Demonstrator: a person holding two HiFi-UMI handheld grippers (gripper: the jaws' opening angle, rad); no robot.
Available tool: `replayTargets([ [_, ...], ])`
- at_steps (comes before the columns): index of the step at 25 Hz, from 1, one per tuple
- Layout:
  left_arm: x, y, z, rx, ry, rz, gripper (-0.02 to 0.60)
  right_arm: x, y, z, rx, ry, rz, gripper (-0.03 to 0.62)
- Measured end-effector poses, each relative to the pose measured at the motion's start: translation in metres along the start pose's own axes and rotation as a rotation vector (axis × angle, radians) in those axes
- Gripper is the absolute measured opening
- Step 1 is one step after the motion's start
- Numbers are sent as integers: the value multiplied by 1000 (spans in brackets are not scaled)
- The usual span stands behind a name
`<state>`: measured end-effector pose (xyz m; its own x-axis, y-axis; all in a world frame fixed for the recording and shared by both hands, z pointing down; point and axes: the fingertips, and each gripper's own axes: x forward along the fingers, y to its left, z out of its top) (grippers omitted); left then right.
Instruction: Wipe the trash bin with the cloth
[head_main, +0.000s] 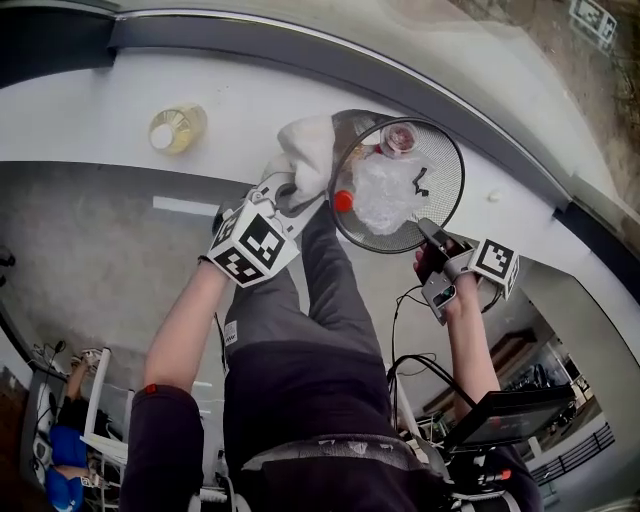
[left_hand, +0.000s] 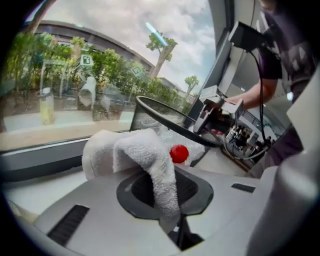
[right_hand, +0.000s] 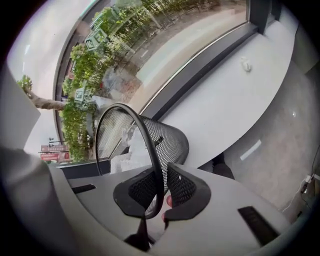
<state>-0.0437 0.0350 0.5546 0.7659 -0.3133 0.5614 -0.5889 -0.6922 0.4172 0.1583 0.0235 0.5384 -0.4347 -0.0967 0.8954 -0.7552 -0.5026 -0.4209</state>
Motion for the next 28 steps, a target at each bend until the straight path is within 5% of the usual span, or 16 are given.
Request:
replayTargets([
  [4,-1,0,-16,92,78,24,31,5,10,-8,-87,40,15,43],
  [9,-13,39,8,8,1,123,31,-3,28,14,-516,4,-69,75],
  [14,-11,74,49,130,-13,196,31,-3,50,56,-793,26,-79,104],
  [16,-11,83,70,162,-38,200,31,-1,59,63,-786,48,-62,41],
  [20,-14,86,90,140,-88,138,31,-4,54,66,-607,26,-41,37],
  [24,-4,57,64,184,-17,8,31,-12,31,49,-325,28,9,40],
  [28,-1,30,40,220,28,-40,31,-16,17,24,-146,58,60,41],
])
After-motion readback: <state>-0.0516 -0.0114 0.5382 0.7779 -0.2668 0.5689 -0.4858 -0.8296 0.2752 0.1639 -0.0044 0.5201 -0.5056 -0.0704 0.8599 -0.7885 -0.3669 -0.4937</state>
